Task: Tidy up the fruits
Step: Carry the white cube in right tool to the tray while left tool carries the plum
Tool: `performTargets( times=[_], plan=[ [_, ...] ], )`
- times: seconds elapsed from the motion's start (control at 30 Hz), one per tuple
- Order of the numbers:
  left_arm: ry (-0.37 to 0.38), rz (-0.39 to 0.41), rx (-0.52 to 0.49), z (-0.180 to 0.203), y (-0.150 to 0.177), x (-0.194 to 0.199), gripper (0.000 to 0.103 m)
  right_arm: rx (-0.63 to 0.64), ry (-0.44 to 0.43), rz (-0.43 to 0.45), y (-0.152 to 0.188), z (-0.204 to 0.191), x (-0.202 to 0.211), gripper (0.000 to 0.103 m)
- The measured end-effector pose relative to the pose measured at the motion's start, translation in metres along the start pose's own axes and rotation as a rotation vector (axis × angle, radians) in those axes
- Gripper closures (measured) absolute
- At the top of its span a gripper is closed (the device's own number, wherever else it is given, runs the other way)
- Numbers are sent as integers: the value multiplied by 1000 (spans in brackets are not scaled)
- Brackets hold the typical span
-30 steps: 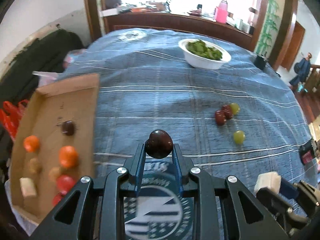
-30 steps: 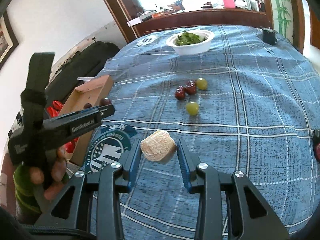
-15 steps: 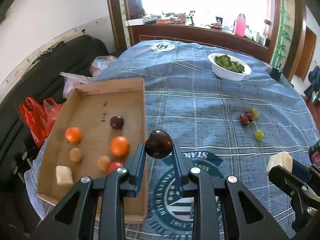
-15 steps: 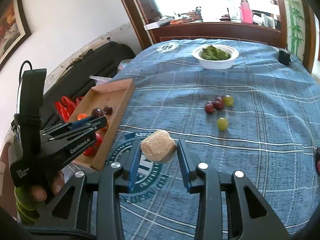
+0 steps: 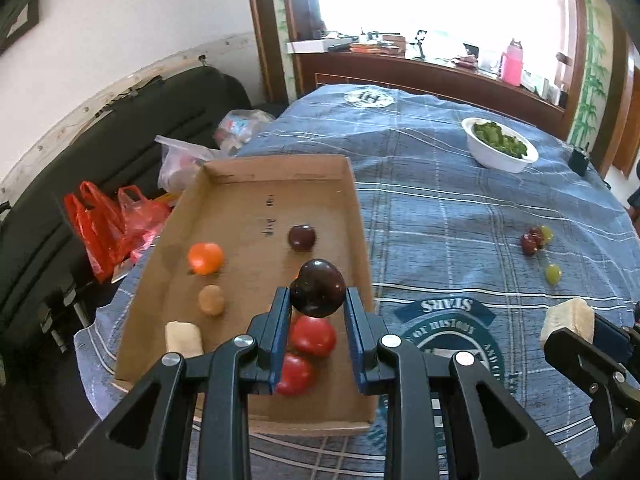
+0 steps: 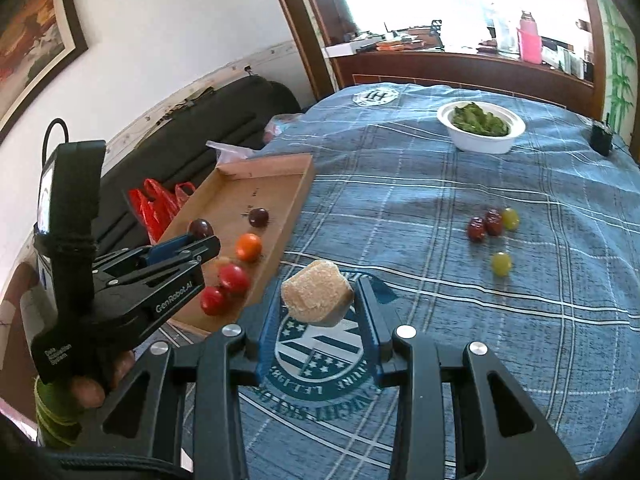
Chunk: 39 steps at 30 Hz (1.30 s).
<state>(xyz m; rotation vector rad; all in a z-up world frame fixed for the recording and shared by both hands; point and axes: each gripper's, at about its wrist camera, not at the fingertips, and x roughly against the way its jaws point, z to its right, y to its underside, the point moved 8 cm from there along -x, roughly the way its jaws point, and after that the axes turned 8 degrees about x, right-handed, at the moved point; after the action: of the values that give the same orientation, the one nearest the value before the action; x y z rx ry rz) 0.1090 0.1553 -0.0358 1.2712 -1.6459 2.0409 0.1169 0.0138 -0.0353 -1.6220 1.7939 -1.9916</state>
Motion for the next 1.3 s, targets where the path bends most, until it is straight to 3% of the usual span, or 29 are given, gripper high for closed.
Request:
performTargets(
  times=[1.3],
  plan=[
    [-90,-17,78,-64,-15,-27,78,53,-91,-25,-28,-45,-50,64]
  ],
)
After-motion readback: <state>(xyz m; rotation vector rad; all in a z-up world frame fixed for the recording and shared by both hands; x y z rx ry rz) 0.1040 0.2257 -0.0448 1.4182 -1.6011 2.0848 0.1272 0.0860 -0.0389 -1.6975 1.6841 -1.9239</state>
